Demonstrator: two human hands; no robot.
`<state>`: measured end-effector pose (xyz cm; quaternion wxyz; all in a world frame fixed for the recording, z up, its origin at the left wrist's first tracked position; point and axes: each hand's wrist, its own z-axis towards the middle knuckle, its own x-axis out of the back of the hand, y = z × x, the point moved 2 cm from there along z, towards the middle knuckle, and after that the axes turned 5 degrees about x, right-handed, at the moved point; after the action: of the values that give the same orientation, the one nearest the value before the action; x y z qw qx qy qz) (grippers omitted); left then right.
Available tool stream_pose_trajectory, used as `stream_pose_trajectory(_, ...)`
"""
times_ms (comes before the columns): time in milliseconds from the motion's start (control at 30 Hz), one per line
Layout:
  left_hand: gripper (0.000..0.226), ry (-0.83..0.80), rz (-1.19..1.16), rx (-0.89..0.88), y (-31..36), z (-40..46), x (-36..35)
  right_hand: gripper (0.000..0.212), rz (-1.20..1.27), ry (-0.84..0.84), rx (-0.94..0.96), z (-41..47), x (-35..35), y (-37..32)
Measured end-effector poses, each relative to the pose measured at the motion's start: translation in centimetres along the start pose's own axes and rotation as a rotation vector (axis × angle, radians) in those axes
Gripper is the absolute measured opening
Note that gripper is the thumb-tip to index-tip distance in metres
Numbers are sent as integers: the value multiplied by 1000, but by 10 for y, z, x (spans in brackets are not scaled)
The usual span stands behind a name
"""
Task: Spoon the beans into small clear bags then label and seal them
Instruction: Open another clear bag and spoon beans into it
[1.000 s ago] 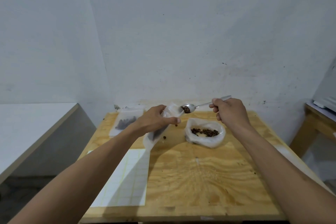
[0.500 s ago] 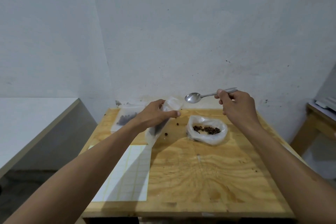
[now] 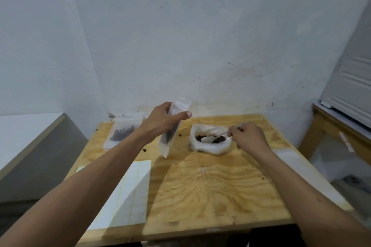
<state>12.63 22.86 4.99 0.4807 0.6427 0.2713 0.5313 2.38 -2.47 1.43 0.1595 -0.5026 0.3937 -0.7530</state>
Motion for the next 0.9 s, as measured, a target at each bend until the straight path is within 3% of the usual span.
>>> stream_pose_trajectory(100, 59, 11, -15, -8, 6, -3, -5, 47, 185, -161, -179, -6, -1, -1)
stream_pose_trajectory(167, 59, 20, -35, -7, 11, -5, -8, 52, 172, -356, -274, -15, 0, -5)
stream_pose_trajectory(300, 66, 43, -124, 12, 22, -7, -22, 41, 203, -583, -45, -24, -8, -27)
stream_pose_trajectory(367, 73, 59, -159, 10, 28, -8, -31, 52, 286, -642, 87, -27, -16, -41)
stream_pose_trajectory(433, 81, 74, -181, 4, 33, -8, -37, 65, 277, -623, 143, -25, -24, -50)
stream_pose_trajectory(567, 93, 87, -173, 31, 40, -9, -31, 15, 442, -429, 169, -19, -30, -62)
stream_pose_trajectory(633, 79, 106, -174, 21, 38, -9, -22, 3, 486, -402, 134, -16, -29, -61)
stream_pose_trajectory(767, 18, 170, -329, -64, 30, -5, -8, 2, 472, -424, 75, -13, -26, -58)
stream_pose_trajectory(900, 10, 140, -424, -35, 30, -7, -4, 23, 543, -379, 52, -14, -21, -65)
